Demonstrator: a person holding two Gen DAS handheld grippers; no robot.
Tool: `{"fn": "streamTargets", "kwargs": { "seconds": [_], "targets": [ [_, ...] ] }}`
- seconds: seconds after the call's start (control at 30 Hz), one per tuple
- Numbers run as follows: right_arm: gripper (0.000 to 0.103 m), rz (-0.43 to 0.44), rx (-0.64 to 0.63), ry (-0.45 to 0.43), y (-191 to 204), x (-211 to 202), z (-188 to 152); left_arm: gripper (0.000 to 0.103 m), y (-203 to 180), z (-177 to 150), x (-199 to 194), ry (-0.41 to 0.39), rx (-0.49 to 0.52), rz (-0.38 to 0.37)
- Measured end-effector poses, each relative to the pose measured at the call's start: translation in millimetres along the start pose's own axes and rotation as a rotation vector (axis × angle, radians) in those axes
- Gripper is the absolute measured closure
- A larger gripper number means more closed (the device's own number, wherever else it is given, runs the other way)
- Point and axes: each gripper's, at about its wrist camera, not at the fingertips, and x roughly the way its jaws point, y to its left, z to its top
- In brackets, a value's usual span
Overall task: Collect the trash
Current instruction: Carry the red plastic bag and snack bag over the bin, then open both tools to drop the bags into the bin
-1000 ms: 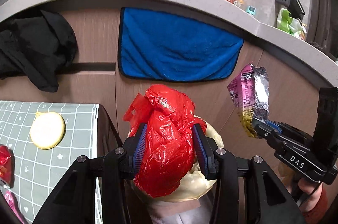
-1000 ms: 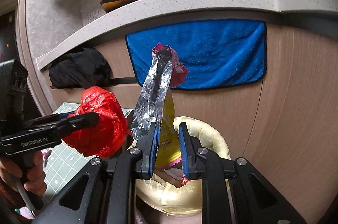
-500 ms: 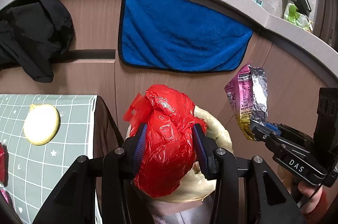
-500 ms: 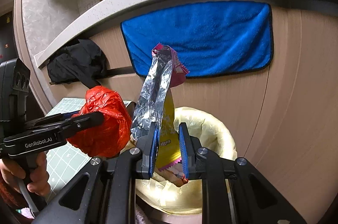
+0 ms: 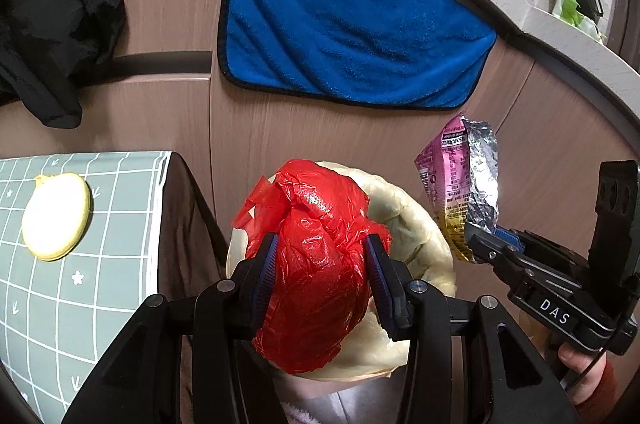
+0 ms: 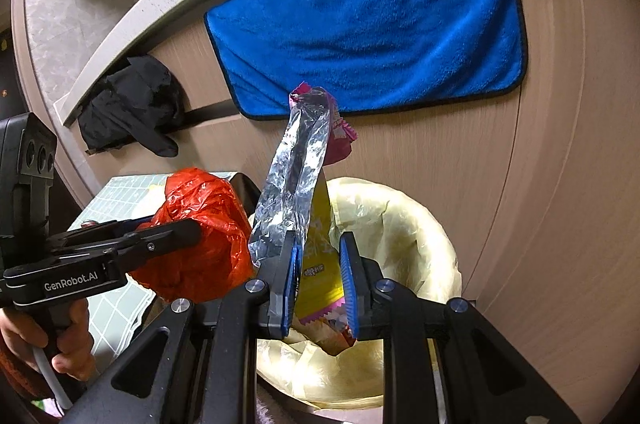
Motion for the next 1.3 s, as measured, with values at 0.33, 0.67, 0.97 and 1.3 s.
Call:
{"fn": "streamTargets", "kwargs": {
  "seconds": [0.33, 0.67, 0.97, 1.3],
  "targets": [
    [0.076, -0.008, 0.039, 0.018, -10, 14, 0, 0.056, 4, 0, 16, 0.042, -0.027, -0.054],
    [0.067, -0.05, 0.075, -0.003, -16, 3, -2, 0.053, 7, 6, 3, 0.005, -0.066, -0.102],
    [0.066, -0.099, 0.099, -0.057, -14, -20, 3, 0.047, 13, 26, -21, -0.081, -0.105, -0.155],
    [0.065, -0.024, 0.075, -0.091, 18, -37, 10, 0.047, 51, 1, -89, -0.18, -0.038, 0.102]
  ]
}}
